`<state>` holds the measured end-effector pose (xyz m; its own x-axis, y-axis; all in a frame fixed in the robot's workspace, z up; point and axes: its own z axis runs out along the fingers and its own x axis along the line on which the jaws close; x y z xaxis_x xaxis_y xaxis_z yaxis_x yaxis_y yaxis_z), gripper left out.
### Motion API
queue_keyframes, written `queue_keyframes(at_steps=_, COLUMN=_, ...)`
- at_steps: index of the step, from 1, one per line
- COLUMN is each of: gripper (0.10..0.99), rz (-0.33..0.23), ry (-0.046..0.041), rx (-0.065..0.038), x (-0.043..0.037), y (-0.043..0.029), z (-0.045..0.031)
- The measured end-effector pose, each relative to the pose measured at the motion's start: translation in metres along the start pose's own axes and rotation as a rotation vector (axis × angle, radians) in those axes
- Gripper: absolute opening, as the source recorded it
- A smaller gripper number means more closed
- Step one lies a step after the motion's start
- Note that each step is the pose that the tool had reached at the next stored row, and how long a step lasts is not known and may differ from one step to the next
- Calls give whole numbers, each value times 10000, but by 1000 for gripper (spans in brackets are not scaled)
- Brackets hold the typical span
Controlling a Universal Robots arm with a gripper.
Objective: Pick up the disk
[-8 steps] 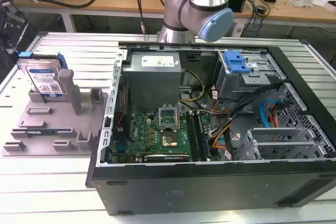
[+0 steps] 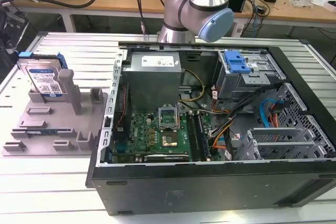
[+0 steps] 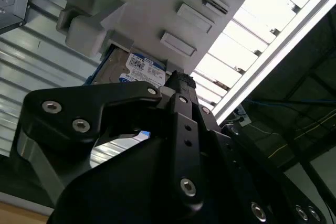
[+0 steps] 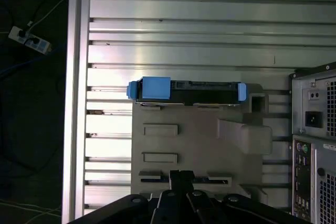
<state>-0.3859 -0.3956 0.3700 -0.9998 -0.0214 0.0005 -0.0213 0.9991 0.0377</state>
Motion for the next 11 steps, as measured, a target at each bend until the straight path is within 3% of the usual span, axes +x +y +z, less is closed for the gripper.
queue_keyframes(at_steps=5, gripper=106, rz=-159, ry=5, rx=0, x=0, y=0, z=0)
queue_keyframes(at_steps=9, gripper=106, rz=-1377, ry=51, rx=1, x=0, y=0, z=1)
queue_keyframes(at_steps=11, gripper=106, rz=-2326, ry=95, rx=72, x=-1, y=0, z=2)
